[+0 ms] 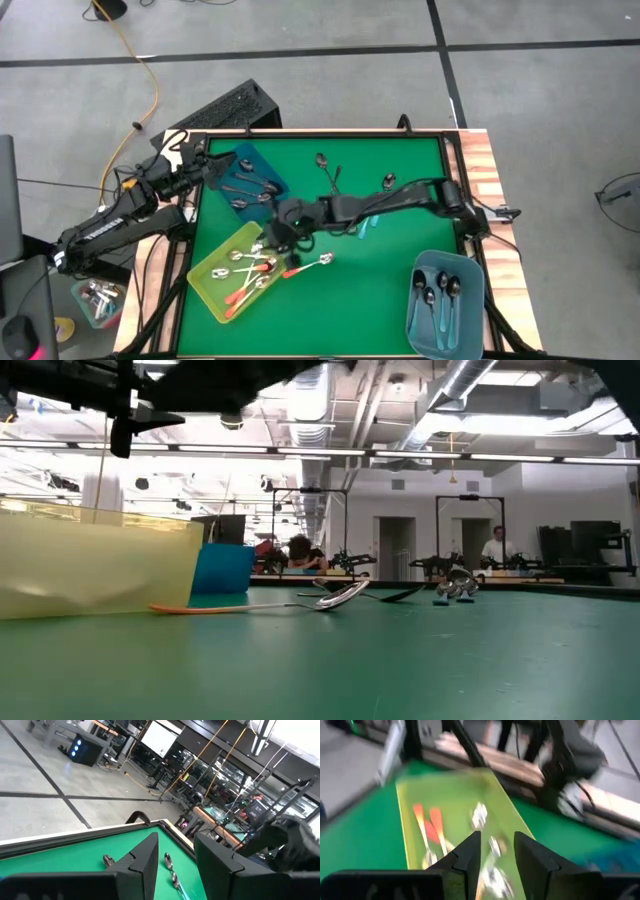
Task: Sort silverware by color (type)
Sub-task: Put the black spoon into the dark blue bin
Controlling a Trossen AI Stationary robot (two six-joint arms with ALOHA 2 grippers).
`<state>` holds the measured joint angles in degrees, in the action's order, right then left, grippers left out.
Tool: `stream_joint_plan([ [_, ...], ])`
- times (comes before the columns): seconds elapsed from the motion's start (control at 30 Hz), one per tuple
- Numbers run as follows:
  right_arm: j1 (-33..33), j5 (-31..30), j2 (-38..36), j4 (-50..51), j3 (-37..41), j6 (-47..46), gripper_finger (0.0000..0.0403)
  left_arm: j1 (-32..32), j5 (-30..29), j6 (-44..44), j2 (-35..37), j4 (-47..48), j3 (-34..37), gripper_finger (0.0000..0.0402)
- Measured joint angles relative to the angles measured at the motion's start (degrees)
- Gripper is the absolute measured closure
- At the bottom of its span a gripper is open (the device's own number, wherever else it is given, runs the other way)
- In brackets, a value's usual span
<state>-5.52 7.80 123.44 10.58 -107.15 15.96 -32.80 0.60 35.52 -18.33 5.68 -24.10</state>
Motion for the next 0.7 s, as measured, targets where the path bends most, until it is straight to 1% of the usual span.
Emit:
stream_joint_plan([
  [0.13,1.2,-5.3,-7.8,18.3,0.0,0.1,0.0265,0.0,0.0,-1.6,0.0,-0.1,0.0,0.0292],
  [0.27,1.7,-8.2,-14.5,34.5,0.0,-6.1,0.0265,0.0,0.0,-5.9,0.0,0.0,0.0,0.0292],
  [0.37,1.2,-8.2,-18.1,40.8,0.1,-9.5,0.0265,0.0,0.0,-6.3,0.0,0.0,0.0,0.0292],
  [0.47,0.9,-8.7,-22.1,41.7,0.2,-13.6,0.0265,0.0,-0.2,-3.1,0.1,1.4,0.0,0.0292],
  [0.53,0.9,-9.7,-24.7,43.8,0.1,-16.3,0.0265,0.0,-1.9,-1.8,-0.1,1.5,0.0,0.0292],
  [0.63,1.2,-10.0,-27.8,48.6,0.1,-21.2,0.0265,0.0,-5.6,-3.6,-0.5,1.0,0.0,0.0292],
  [0.7,0.6,-10.6,-29.5,54.5,0.1,-24.0,0.0265,-0.1,-6.2,-6.4,-0.5,1.1,0.0,0.0292],
])
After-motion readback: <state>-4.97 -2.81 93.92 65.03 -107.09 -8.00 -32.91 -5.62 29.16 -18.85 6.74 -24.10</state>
